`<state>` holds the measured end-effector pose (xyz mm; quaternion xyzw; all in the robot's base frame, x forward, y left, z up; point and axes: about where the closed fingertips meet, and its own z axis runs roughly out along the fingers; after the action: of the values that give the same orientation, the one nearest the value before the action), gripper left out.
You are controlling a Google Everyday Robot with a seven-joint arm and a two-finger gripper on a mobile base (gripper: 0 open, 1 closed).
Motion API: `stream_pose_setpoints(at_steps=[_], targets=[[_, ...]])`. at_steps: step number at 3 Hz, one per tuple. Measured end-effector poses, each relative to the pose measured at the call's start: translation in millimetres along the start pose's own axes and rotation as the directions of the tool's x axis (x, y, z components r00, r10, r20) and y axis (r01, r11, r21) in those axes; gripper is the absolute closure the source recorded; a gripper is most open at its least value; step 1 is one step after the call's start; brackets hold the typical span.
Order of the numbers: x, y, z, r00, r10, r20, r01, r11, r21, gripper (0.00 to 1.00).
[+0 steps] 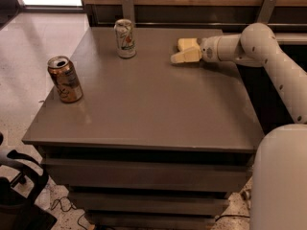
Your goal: Move sponge near orange can
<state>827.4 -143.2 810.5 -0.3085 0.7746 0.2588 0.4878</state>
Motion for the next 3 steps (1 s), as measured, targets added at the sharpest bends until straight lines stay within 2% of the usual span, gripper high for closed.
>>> stream_pose_setpoints(at_steps=[3], targets=[[0.0, -0.1, 0.0, 1.000, 0.000, 0.000, 0.000, 1.0000, 0.000, 0.00]])
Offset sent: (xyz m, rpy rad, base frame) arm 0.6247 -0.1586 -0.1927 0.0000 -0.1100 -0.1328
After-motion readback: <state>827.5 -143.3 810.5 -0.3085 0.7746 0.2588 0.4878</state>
